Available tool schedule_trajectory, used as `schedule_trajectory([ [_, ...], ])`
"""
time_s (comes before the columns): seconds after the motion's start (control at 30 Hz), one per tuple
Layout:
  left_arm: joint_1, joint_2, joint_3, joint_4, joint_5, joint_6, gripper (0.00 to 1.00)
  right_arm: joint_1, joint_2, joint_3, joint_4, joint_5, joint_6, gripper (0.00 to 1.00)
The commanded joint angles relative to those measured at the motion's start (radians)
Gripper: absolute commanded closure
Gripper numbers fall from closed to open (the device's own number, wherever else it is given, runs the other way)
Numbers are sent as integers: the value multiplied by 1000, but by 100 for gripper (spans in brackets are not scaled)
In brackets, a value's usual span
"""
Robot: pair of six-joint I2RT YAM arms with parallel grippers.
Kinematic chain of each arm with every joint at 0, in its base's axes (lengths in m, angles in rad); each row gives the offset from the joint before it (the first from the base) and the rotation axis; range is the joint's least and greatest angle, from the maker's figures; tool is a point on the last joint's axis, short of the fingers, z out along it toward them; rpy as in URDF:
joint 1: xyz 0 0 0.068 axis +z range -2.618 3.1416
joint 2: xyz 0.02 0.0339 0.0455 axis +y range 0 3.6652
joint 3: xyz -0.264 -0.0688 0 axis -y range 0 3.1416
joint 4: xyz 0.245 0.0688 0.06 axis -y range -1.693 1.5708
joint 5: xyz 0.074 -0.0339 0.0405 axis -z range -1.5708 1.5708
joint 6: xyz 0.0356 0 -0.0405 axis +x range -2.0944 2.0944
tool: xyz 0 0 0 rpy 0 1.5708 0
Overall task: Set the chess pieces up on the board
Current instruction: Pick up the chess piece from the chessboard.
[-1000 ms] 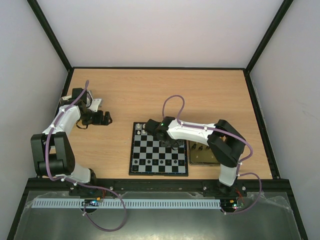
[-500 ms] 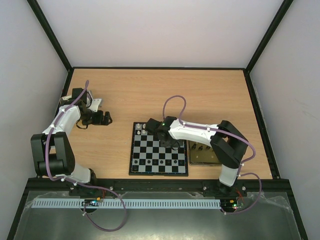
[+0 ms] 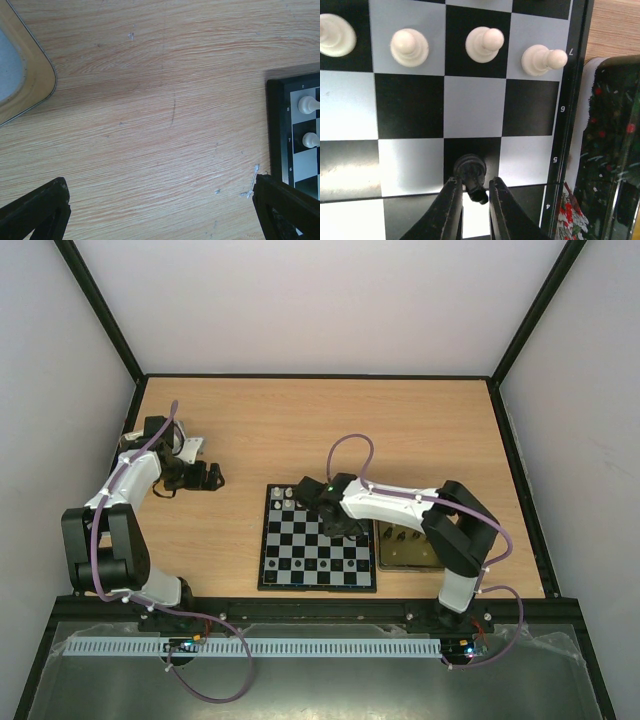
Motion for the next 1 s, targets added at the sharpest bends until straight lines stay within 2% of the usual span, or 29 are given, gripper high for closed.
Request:
schedule_trajectory([
  [0.0,-4,-4,14,-15,-1,1,1,-30,-26,-23,24,-5,-26,87],
  [0.37,-4,-4,12,-12,-3,1,1,-53,-29,14,17,-25,-47,97],
  [0.53,-5,-6,11,-12,-2,1,1,-45,-83,51,-34,-56,-48,98],
  [0.73,-5,-10,10,-12,2,1,1,102,-93,249,-199,-43,-55,98],
  [0.97,-5,-13,12,-11,0,0,1,303,-16,424,-248,-62,-36,98],
])
